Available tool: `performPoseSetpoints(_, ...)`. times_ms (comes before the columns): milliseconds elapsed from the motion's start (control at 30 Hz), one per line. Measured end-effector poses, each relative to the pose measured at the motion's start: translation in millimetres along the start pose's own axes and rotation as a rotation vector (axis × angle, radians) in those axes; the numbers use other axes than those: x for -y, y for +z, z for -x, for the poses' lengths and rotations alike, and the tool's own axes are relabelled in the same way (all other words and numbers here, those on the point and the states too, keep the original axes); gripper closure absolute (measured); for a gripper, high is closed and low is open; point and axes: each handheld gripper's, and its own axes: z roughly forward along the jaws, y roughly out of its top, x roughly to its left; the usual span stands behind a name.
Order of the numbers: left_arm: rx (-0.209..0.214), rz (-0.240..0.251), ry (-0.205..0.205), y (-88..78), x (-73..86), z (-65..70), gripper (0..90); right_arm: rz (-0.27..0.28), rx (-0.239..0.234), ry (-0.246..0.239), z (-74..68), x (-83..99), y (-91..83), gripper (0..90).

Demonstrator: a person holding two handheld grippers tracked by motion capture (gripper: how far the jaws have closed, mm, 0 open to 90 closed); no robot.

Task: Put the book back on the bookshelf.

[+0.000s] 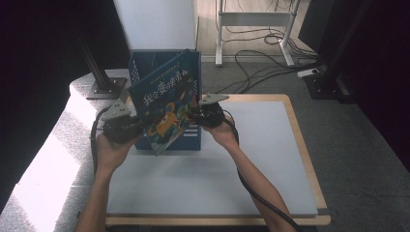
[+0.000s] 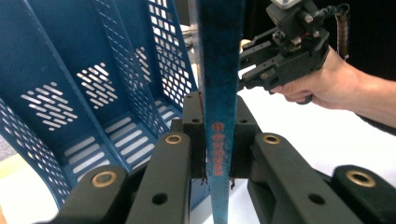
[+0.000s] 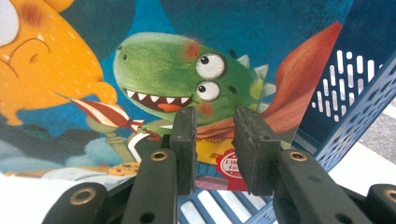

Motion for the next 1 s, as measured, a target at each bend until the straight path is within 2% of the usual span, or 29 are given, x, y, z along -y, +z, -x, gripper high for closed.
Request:
performPoseSetpoints(167, -0.024, 0.003, -0.006, 5.8, -3.6, 0.0, 80.7, -0.004, 0.005, 0.011, 5.1, -1.6, 6.5, 67.1)
performPoseSetpoints(367, -0.023, 0.012, -0.017, 9.7, -6.8, 1.5, 81.4, -0.007, 0.006, 0.013, 5.8, 1.1, 5.6, 65.2)
performPoseSetpoints(600, 0.0, 0.014, -0.018, 11.8, -9.3, 2.7, 82.6, 0.002, -0.049, 0.042, 2.4, 8.0, -2.5, 62.9)
performPoseSetpoints(700, -0.008, 0.011, -0.02, 12.9, -10.8, 4.4, 82.6, 0.0, -0.081, 0.05, -3.8, 9.0, -3.6, 62.5)
performPoseSetpoints(733, -0.013, 0.009, -0.023, 13.7, -11.8, 4.1, 82.6, 0.003, -0.1, 0.048, -10.8, 8.5, -3.6, 62.1)
performPoseSetpoints(767, -0.013, 0.009, -0.023, 13.7, -11.8, 4.1, 82.5, 0.003, -0.1, 0.048, -10.8, 8.5, -3.6, 62.1)
performPoseSetpoints(833, -0.022, 0.008, -0.032, 14.6, -12.8, 3.8, 82.5, -0.005, -0.14, 0.024, -23.4, 6.8, -2.0, 62.2)
performPoseSetpoints(900, -0.023, 0.008, -0.033, 14.8, -12.9, 3.7, 82.4, -0.011, -0.147, 0.012, -28.0, 6.1, -1.2, 62.2)
performPoseSetpoints(933, -0.023, 0.009, -0.035, 15.1, -13.1, 3.3, 82.4, -0.015, -0.166, -0.008, -35.5, 5.0, 0.7, 62.5)
performPoseSetpoints(967, -0.023, 0.009, -0.035, 15.1, -13.1, 3.3, 82.4, -0.015, -0.166, -0.008, -35.5, 5.0, 0.7, 62.5)
performPoseSetpoints(1000, -0.021, 0.008, -0.041, 15.2, -13.3, 3.0, 82.4, -0.02, -0.2, -0.023, -45.0, 4.0, 3.5, 62.5)
